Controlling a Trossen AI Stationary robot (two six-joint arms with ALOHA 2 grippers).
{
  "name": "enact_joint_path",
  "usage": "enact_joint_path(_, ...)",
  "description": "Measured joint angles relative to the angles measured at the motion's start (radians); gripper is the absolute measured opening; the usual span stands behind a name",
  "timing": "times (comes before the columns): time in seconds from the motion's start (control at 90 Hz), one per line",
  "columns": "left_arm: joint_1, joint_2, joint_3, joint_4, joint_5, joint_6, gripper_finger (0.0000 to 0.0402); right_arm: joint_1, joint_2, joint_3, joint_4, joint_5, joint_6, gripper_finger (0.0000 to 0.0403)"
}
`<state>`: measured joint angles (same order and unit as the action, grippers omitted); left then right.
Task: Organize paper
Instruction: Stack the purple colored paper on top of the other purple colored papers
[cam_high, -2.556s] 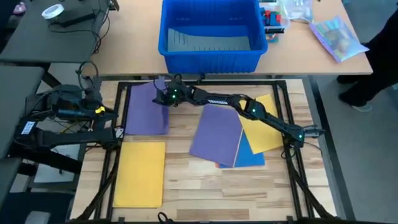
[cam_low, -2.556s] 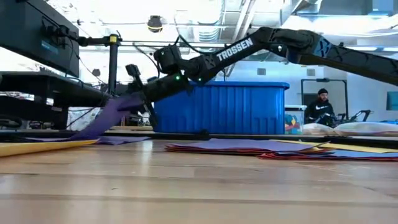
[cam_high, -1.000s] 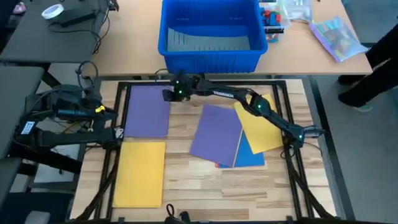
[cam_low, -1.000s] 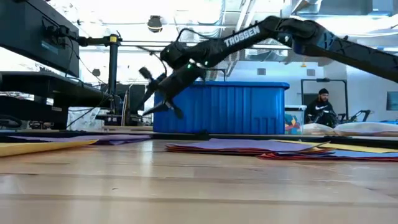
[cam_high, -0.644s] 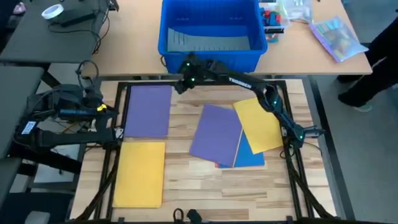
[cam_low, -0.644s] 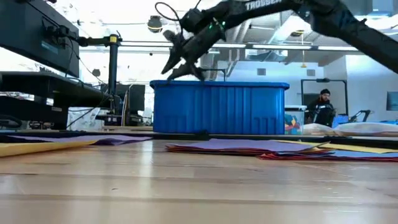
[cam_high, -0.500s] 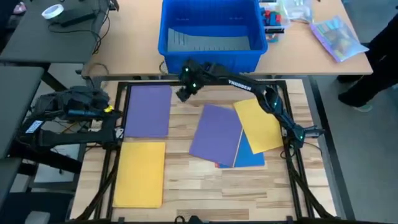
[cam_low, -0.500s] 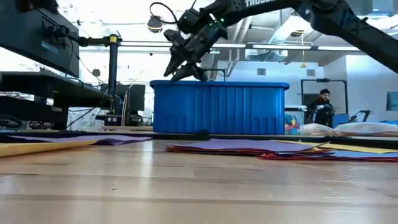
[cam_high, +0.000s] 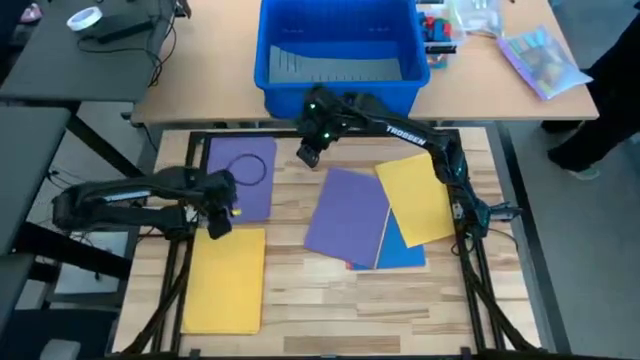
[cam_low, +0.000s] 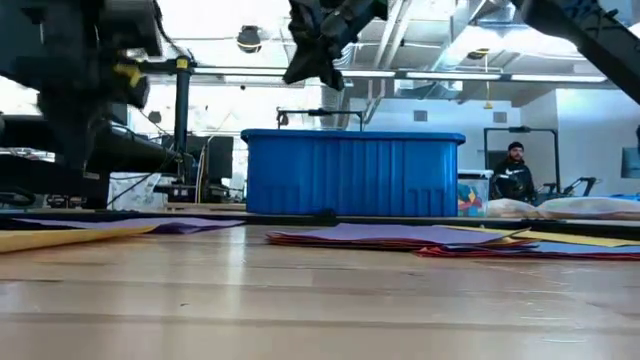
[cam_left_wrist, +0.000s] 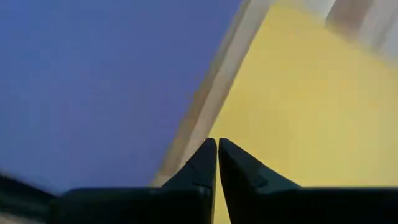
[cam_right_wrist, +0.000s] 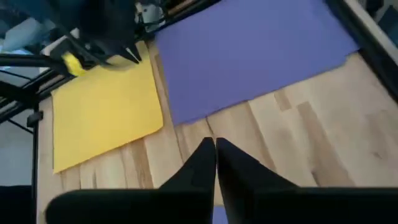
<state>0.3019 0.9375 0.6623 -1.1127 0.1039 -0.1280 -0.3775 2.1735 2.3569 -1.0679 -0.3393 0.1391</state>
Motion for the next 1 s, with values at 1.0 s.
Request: enact_joint_path(1.0, -0.04, 0.583, 0.071, 0.294, -0.051, -0.066, 0.0, 0.011, 0.004, -0.002, -0.061, 0.0, -0.009, 0.0)
